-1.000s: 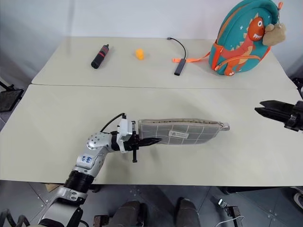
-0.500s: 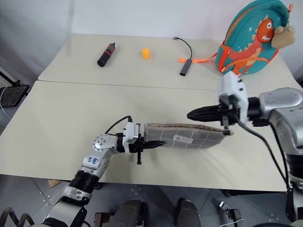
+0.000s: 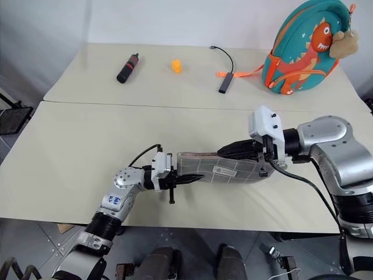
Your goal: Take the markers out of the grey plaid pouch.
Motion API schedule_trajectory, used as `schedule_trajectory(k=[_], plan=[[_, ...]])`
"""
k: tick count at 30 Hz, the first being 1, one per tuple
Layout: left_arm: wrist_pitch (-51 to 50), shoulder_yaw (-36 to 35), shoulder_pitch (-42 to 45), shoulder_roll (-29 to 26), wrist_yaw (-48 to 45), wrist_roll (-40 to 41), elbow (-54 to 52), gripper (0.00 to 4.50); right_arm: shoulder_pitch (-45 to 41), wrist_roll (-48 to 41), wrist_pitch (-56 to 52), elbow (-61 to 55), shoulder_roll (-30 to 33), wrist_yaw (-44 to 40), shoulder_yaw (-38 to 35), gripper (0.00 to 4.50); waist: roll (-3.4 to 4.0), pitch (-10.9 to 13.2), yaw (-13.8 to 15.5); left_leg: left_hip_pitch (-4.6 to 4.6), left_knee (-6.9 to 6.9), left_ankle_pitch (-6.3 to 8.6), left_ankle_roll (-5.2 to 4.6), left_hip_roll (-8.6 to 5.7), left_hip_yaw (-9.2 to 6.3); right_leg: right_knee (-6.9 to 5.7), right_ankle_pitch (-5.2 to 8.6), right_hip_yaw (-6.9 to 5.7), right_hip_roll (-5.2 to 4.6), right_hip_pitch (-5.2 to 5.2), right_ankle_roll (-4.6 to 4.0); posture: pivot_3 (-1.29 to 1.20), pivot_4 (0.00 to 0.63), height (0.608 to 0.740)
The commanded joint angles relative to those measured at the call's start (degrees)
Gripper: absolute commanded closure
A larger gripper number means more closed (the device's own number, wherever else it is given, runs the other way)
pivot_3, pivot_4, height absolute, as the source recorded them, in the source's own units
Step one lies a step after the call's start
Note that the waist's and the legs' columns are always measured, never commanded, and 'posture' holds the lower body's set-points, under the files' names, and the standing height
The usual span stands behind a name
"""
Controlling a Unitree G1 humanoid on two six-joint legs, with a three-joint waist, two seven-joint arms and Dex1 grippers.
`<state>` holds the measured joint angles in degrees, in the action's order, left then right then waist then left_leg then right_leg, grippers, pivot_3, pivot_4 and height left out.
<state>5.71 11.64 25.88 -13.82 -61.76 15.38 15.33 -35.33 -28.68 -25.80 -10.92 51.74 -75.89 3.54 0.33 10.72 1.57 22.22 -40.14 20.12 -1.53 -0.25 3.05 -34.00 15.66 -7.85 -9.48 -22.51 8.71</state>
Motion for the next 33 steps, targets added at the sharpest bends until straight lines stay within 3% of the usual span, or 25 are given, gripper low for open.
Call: schedule_trajectory(k=[1,11,15,23,26,31,33], plan=[[0.7,-0.1,0.1,-0.1,0.1,0.0,-1.9,4.50,0.7,1.9,3.4,0.3,0.1,-1.3,0.1,4.41,0.00,0.0,-0.1,0.00,0.00,0.00,0.00,0.00,0.00,0.00,0.00,0.00,0.00,0.00,0.00,0.00,0.150,0.740],[0.6,-0.5,0.2,-0.3,0.5,0.2,-2.1,4.50,1.6,3.7,-2.6,-4.5,5.4,-5.4,3.9,4.41,0.00,0.0,-0.1,-0.01,0.00,0.00,0.00,0.01,-0.01,0.01,0.00,0.00,0.00,0.00,0.00,0.00,0.150,0.740],[0.6,-0.5,0.2,-0.2,0.9,0.3,-2.4,4.50,-4.5,5.6,-13.9,-10.8,6.1,-1.5,9.1,4.41,0.01,0.0,-0.3,-0.03,-0.01,0.00,0.00,0.04,-0.06,-0.01,0.00,0.05,0.01,-0.02,0.00,0.00,0.150,0.740],[0.4,-0.3,0.8,0.4,1.6,0.0,-2.0,4.50,-8.1,10.9,-20.9,-14.2,4.3,3.6,16.9,4.41,0.01,0.0,0.0,-0.02,-0.04,0.00,0.00,0.01,-0.33,-0.04,-0.01,0.08,0.01,-0.03,-0.01,0.00,0.150,0.740],[0.4,-0.1,0.8,0.6,1.7,-0.1,-2.2,4.50,-8.2,12.5,-20.9,-14.4,4.1,4.3,18.6,3.82,0.01,0.0,-0.1,-0.02,-0.04,0.00,0.00,0.01,-0.32,-0.02,-0.01,0.09,0.00,-0.03,-0.01,0.00,0.150,0.740],[0.1,-0.1,0.2,0.5,1.7,0.0,-2.6,4.50,-7.8,14.8,-18.4,-12.6,3.1,4.5,19.8,2.17,0.01,0.0,-0.2,-0.02,-0.03,0.00,0.00,0.01,-0.20,-0.03,-0.01,0.09,0.01,-0.04,-0.01,0.00,0.150,0.740],[0.2,-0.2,-0.1,0.5,1.7,0.1,-2.7,4.50,-7.6,17.8,-15.9,-10.4,2.9,4.8,21.4,2.17,0.01,0.0,-0.2,-0.03,-0.03,0.00,0.00,0.01,-0.17,-0.03,-0.01,0.08,0.01,-0.04,-0.01,0.00,0.150,0.740]])
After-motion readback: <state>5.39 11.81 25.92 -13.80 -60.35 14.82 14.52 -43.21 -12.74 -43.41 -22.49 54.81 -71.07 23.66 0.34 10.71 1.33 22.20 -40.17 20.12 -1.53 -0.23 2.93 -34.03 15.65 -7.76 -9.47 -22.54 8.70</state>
